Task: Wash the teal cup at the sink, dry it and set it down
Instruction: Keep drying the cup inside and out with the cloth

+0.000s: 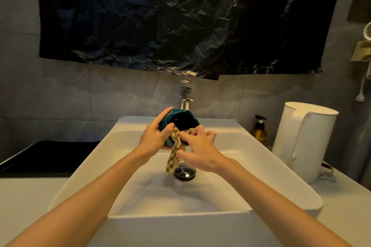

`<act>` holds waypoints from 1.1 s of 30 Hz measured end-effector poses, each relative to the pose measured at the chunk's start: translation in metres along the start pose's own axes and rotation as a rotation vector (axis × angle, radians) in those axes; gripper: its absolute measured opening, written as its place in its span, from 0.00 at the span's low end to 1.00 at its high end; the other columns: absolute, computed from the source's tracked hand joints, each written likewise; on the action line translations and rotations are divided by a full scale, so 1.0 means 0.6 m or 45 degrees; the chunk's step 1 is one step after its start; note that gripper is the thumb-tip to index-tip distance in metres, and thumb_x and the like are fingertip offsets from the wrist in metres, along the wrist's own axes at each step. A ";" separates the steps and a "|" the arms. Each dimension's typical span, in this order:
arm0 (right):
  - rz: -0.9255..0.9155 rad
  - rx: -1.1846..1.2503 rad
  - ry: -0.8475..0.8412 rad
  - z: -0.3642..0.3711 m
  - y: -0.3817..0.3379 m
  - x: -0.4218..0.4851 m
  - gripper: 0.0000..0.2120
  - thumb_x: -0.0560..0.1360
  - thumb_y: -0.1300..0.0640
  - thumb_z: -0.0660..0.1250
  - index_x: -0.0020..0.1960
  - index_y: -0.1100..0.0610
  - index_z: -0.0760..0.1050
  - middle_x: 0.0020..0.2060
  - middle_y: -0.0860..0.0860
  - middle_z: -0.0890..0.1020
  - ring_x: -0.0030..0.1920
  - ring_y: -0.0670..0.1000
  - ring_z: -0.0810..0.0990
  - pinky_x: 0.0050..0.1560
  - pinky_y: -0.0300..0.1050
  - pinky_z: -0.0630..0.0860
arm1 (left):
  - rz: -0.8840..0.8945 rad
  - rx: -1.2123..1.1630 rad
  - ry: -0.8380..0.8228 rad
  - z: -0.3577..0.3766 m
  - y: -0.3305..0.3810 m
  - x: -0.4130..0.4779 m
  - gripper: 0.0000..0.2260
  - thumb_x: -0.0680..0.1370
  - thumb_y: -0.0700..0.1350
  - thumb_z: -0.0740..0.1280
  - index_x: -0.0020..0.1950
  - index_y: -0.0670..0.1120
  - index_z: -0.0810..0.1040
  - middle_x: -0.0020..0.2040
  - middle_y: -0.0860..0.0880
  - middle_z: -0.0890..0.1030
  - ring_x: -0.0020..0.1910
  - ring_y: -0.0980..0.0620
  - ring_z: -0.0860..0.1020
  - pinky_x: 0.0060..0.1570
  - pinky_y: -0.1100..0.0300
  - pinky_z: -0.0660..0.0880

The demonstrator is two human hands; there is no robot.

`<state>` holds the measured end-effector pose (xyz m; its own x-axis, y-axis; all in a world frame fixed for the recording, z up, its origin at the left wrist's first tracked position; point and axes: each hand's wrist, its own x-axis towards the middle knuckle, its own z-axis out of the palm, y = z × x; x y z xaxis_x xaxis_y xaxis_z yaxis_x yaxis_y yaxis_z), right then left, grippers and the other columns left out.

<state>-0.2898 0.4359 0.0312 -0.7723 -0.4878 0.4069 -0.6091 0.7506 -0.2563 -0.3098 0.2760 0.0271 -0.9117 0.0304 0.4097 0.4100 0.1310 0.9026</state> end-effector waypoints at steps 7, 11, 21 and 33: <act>-0.118 -0.063 0.290 -0.023 0.034 -0.002 0.15 0.80 0.45 0.56 0.38 0.50 0.68 0.33 0.40 0.69 0.46 0.45 0.63 0.50 0.47 0.55 | -0.075 -0.034 -0.095 0.008 0.006 -0.006 0.20 0.80 0.45 0.60 0.72 0.56 0.64 0.62 0.50 0.73 0.55 0.48 0.76 0.37 0.54 0.81; 0.017 0.054 0.689 -0.047 0.052 0.005 0.15 0.80 0.46 0.57 0.40 0.53 0.72 0.33 0.42 0.67 0.42 0.44 0.61 0.50 0.47 0.61 | -0.138 -0.036 -0.032 0.002 0.004 -0.004 0.19 0.81 0.44 0.59 0.71 0.56 0.64 0.64 0.48 0.71 0.58 0.44 0.74 0.38 0.54 0.82; -0.334 -0.323 0.537 -0.021 0.045 0.010 0.09 0.70 0.56 0.75 0.50 0.54 0.83 0.37 0.49 0.83 0.39 0.49 0.74 0.31 0.44 0.76 | -0.282 -0.007 -0.022 0.009 0.011 -0.005 0.13 0.81 0.46 0.58 0.64 0.56 0.71 0.60 0.46 0.74 0.55 0.43 0.76 0.37 0.50 0.82; -0.164 0.027 0.246 -0.003 0.029 0.018 0.13 0.75 0.64 0.68 0.59 0.58 0.81 0.55 0.54 0.80 0.55 0.53 0.78 0.58 0.40 0.74 | -0.301 0.109 -0.128 0.025 0.015 -0.007 0.15 0.81 0.48 0.59 0.68 0.56 0.69 0.60 0.46 0.74 0.55 0.43 0.77 0.39 0.49 0.82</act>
<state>-0.3086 0.4445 0.0330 -0.6403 -0.4832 0.5971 -0.7056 0.6772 -0.2087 -0.3025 0.2921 0.0314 -0.9817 0.0862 0.1697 0.1853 0.2296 0.9555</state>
